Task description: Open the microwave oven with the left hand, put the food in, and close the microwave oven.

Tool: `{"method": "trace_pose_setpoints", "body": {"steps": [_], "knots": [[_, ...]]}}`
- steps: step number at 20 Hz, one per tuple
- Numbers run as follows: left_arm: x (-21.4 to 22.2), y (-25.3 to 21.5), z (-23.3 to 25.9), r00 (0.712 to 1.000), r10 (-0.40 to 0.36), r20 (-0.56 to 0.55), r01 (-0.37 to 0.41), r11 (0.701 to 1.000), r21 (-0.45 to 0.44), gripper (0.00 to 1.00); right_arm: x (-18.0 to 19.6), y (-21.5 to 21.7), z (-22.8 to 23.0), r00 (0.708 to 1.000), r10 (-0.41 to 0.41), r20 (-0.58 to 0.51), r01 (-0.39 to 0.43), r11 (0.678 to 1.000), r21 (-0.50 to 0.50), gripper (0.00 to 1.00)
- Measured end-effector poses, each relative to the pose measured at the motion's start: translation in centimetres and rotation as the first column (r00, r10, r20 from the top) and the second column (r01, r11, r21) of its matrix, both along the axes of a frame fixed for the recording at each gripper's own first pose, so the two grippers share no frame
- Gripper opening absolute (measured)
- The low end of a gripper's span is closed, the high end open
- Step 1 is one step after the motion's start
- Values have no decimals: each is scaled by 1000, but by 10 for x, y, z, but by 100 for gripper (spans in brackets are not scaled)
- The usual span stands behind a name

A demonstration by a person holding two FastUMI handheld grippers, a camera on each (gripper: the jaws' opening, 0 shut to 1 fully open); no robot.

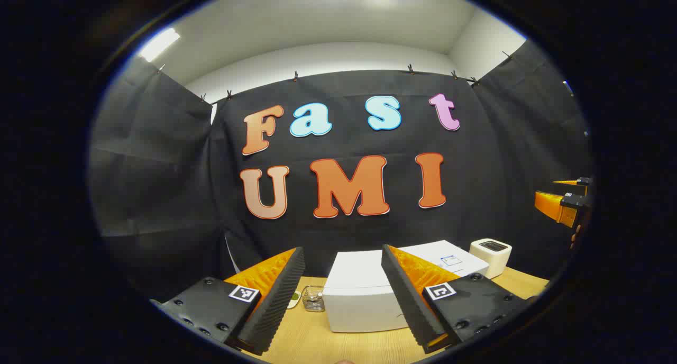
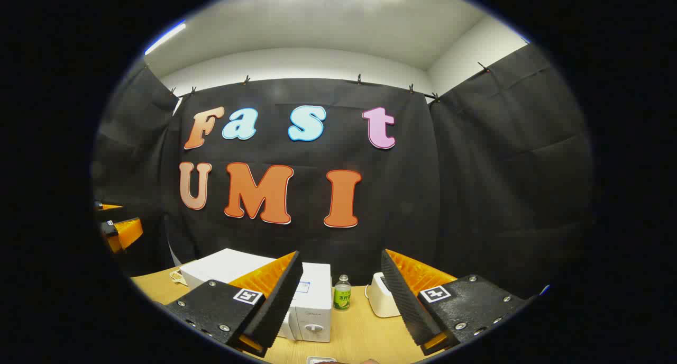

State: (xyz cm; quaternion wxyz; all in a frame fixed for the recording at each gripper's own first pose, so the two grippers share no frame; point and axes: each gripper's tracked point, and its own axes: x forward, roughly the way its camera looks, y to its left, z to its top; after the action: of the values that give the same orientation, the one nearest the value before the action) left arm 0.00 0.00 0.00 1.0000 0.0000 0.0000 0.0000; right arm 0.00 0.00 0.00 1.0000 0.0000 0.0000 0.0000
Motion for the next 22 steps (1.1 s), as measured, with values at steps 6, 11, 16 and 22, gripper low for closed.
{"method": "trace_pose_setpoints", "body": {"steps": [6,11,16,22], "knots": [[-1,-2,3,1000,-3,5,3,1000,11,94,-5,4,3,1000,4,-3,-4,1000,-9,94],[-7,-4,-2,1000,8,-14,-8,1000,8,98,-6,4,1,1000,10,-21,-10,1000,8,94],[-9,-8,-2,1000,11,-13,-11,1000,7,100,-10,-4,-2,999,-6,-34,6,1000,7,91],[-7,-32,-9,999,-33,-33,33,999,-5,94,-15,-15,-7,999,-17,-48,18,1000,9,94]]}}
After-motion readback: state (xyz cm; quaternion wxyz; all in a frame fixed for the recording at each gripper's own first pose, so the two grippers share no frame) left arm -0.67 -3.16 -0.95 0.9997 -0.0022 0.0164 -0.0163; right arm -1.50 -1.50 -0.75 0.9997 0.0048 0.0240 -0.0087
